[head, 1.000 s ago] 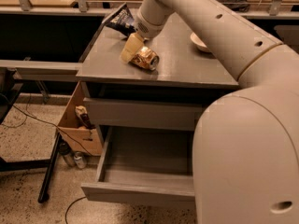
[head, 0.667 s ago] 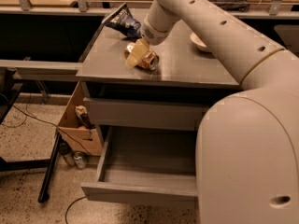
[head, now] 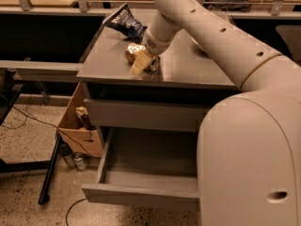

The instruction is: Place orange can into middle drawer

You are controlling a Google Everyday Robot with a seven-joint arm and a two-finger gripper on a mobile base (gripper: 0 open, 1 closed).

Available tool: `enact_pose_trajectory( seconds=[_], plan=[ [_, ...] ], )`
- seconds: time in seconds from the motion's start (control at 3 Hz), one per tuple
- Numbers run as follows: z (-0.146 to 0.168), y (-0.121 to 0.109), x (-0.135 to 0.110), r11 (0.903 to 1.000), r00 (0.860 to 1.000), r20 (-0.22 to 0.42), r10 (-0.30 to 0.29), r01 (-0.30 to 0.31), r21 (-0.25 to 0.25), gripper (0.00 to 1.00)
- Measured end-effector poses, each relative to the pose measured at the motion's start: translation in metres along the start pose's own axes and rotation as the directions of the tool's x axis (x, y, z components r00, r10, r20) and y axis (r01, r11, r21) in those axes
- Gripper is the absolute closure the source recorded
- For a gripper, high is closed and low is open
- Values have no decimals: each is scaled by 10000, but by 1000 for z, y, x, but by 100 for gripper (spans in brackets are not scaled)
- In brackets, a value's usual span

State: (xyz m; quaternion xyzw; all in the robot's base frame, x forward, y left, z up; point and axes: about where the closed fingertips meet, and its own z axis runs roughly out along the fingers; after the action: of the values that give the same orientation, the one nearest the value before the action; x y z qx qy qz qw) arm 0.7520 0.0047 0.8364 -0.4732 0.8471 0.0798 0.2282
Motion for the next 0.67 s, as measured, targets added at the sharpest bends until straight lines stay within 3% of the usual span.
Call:
enact_pose_trajectory(
  seconds=[0.67],
  plan=[
    [-41,16,10,9985,9964,818,-225,264,-474,65]
  ],
)
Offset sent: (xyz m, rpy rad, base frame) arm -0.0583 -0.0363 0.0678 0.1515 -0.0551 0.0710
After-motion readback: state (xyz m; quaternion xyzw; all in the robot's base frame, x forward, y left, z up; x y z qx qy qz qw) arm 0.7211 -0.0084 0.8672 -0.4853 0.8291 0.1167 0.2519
